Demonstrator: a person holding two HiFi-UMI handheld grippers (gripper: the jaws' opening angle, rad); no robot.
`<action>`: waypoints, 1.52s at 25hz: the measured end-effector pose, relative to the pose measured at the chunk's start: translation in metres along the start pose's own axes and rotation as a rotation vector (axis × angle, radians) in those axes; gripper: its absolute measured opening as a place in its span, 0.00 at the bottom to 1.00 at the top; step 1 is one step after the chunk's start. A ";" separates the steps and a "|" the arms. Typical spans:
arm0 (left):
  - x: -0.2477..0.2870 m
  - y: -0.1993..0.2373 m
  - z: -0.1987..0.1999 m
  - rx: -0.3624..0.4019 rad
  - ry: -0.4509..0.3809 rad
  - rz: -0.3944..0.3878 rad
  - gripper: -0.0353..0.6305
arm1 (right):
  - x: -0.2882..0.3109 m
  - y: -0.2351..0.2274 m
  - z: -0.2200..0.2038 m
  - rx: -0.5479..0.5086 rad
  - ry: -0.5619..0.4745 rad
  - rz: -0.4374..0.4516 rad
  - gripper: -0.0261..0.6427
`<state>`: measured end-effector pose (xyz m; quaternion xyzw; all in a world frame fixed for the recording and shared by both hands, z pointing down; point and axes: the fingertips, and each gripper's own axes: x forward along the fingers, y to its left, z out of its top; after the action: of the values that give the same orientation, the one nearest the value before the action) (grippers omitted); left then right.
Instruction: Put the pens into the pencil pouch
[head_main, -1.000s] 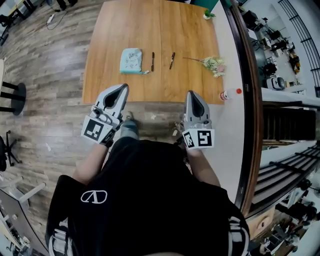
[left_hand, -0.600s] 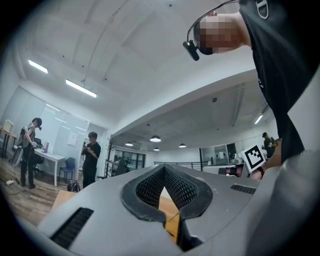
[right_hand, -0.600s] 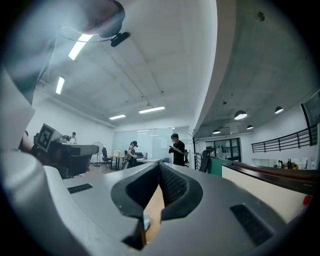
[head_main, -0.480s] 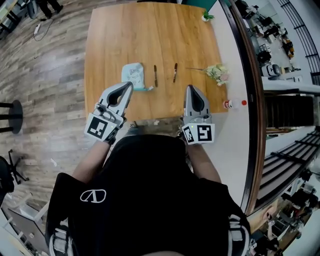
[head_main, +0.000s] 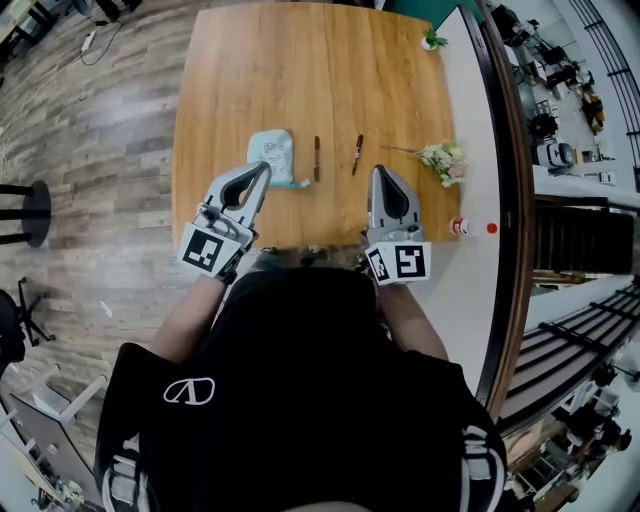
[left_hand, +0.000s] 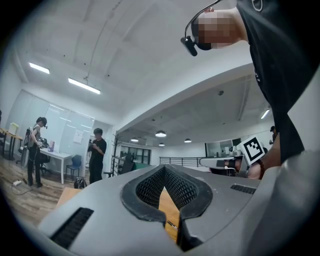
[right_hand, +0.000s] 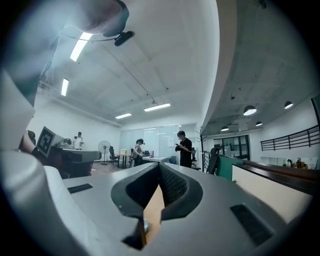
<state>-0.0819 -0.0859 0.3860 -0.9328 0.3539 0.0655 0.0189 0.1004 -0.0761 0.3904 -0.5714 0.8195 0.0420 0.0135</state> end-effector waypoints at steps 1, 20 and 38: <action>0.001 0.000 -0.002 0.002 0.005 0.006 0.06 | 0.002 -0.001 -0.001 0.002 0.002 0.007 0.04; 0.031 0.034 -0.145 0.595 0.519 -0.175 0.57 | -0.010 -0.023 -0.019 0.012 0.045 -0.013 0.04; 0.007 0.061 -0.354 0.553 0.981 -0.410 0.57 | -0.032 -0.028 -0.040 0.000 0.134 -0.038 0.04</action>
<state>-0.0785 -0.1651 0.7361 -0.8638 0.1381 -0.4723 0.1078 0.1383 -0.0595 0.4309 -0.5882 0.8077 0.0033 -0.0405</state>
